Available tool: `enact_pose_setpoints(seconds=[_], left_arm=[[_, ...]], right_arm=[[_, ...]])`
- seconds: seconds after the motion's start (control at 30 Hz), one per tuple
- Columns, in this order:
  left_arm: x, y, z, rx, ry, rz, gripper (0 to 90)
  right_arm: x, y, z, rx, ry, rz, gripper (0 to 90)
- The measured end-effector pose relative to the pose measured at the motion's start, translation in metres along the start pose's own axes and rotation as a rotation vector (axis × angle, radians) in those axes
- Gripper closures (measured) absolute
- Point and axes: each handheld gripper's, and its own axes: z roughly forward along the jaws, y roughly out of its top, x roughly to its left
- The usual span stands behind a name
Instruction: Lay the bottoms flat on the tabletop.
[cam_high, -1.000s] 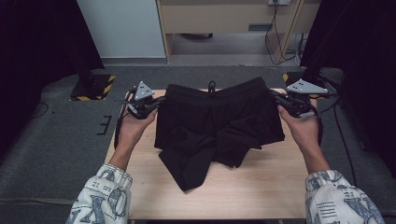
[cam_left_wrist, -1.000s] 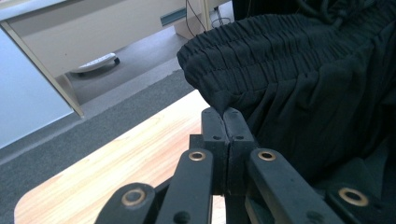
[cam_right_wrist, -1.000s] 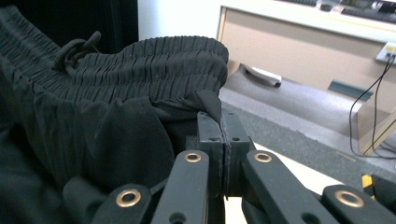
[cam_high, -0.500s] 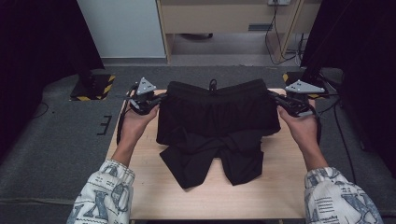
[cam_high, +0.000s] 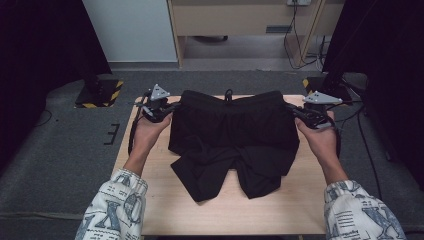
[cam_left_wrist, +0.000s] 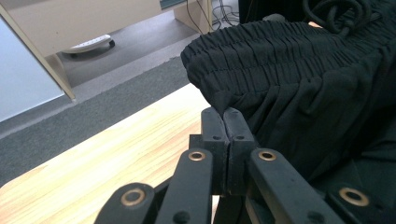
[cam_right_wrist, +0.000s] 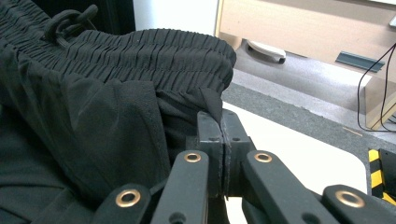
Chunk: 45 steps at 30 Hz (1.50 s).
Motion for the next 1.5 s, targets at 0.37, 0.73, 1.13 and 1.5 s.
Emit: enact_pose_setpoints(seconds=[0.37, 0.73, 1.13, 1.5], left_arm=[[0.005, 0.004, 0.012, 0.001, -0.001, -0.029, 88.4], [0.011, 0.032, 0.016, -0.011, 0.011, -0.012, 88.5], [0.018, 0.050, 0.020, -0.011, 0.022, -0.029, 88.4], [0.046, 0.046, 0.071, 0.057, -0.004, -0.070, 88.4]], right_arm=[[-0.004, -0.002, 0.011, 0.002, 0.003, 0.032, 89.2], [-0.020, 0.017, 0.021, -0.049, -0.021, 0.087, 89.2], [-0.026, 0.037, 0.008, -0.070, -0.026, 0.083, 89.2], [-0.046, 0.016, 0.061, 0.024, -0.015, 0.143, 89.3]])
